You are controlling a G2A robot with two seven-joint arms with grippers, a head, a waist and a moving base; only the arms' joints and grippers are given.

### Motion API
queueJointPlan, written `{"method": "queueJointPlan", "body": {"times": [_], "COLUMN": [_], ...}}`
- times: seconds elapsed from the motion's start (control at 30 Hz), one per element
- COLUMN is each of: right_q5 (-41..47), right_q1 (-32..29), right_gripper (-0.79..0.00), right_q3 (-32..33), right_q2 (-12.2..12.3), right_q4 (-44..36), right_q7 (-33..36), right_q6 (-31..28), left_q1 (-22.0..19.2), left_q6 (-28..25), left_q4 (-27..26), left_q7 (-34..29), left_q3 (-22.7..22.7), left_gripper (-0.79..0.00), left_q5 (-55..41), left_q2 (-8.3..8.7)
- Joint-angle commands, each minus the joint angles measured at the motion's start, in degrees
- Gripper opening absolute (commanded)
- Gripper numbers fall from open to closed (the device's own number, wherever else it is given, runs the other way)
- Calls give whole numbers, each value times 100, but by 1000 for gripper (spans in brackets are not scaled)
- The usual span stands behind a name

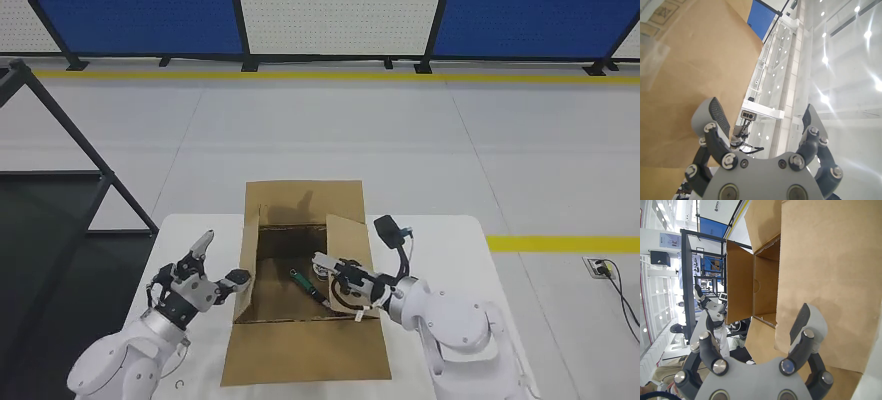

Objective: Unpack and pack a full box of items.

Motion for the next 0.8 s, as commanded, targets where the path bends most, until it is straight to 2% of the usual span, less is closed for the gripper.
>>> {"method": "queueJointPlan", "body": {"times": [0.0, 0.23, 0.53, 0.77], "right_q5": [102, 425, 624, 674], "right_q1": [66, 256, 374, 399], "right_gripper": [0, 0, 0, 0], "right_q3": [-54, -213, -274, -239], "right_q2": [2, 9, 67, 130], "right_q4": [156, 591, 860, 911], "right_q7": [-69, -331, -394, -465], "right_q6": [9, 35, -6, 10], "left_q1": [-122, -623, -623, -521], "left_q6": [83, 608, 608, 442], "left_q4": [32, 359, 359, 339], "left_q7": [42, 47, 47, 177], "left_q3": [208, 738, 738, 1015], "left_gripper": [0, 0, 0, 0], "left_q5": [121, 238, 238, 656], "left_q2": [-3, -13, -13, -3]}}
